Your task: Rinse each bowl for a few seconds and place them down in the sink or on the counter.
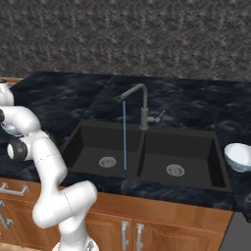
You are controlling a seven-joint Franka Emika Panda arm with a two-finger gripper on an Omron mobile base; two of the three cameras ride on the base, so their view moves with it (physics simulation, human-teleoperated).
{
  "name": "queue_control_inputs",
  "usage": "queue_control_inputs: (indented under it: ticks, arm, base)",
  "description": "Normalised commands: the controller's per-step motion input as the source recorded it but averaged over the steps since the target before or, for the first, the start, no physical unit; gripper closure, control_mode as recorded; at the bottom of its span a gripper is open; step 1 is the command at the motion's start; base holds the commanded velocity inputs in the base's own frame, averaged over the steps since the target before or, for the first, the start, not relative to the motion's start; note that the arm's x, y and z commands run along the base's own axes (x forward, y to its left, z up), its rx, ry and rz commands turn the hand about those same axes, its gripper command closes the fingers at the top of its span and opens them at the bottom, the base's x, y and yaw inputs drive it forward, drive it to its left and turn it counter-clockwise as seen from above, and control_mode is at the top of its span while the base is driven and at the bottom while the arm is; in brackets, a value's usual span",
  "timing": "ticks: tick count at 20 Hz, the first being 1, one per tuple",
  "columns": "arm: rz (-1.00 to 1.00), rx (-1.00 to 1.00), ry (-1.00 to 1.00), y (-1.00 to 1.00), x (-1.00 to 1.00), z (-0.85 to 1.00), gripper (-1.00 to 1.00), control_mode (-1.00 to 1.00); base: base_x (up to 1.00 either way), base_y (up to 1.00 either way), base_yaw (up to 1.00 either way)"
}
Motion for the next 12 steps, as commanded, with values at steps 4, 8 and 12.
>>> queue_control_inputs:
  ticks: [4,8,12]
  arm:
    - [0.00,0.00,0.00,0.00,0.00,0.00,-1.00,1.00]
    - [0.00,0.00,0.00,0.00,0.00,0.00,-1.00,1.00]
    - [0.00,-0.03,0.01,-0.02,0.05,0.00,-1.00,-1.00]
  base:
    - [0.00,0.13,-0.01]
    - [0.00,0.15,0.00]
    - [0.01,0.00,0.00]
